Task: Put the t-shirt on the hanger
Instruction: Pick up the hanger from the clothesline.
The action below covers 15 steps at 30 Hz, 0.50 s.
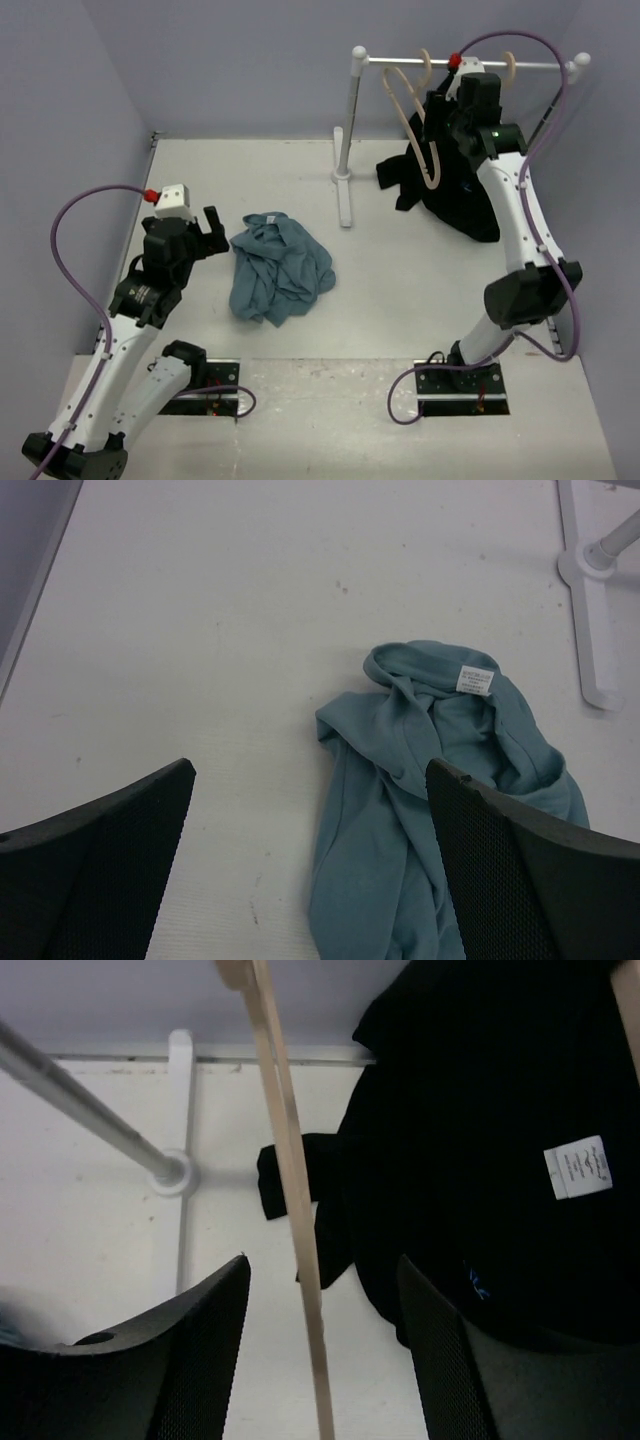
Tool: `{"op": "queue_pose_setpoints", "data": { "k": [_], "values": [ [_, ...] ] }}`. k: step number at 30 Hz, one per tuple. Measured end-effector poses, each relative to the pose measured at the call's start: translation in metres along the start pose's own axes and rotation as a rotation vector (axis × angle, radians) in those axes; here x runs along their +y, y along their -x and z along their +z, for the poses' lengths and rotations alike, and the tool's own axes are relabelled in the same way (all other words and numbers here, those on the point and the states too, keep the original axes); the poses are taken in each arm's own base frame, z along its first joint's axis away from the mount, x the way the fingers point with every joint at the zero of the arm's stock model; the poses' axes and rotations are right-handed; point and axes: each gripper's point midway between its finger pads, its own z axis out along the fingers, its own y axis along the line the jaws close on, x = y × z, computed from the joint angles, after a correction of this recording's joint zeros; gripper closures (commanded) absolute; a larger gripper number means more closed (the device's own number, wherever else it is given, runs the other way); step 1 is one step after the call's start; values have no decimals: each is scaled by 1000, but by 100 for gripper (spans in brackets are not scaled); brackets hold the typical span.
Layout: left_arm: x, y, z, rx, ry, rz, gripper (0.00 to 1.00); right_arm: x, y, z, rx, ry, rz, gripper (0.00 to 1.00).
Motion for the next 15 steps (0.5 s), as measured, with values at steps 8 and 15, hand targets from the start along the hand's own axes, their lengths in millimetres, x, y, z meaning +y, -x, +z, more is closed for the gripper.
{"op": "queue_pose_setpoints", "data": {
  "k": [8, 15],
  "values": [
    [-5, -4, 1, 17, -30, 3, 0, 4, -71, 70, 266, 52, -46, 66],
    [-8, -6, 2, 27, -41, 5, 0, 14, -65, 65, 259, 108, -44, 100]
  ]
}}
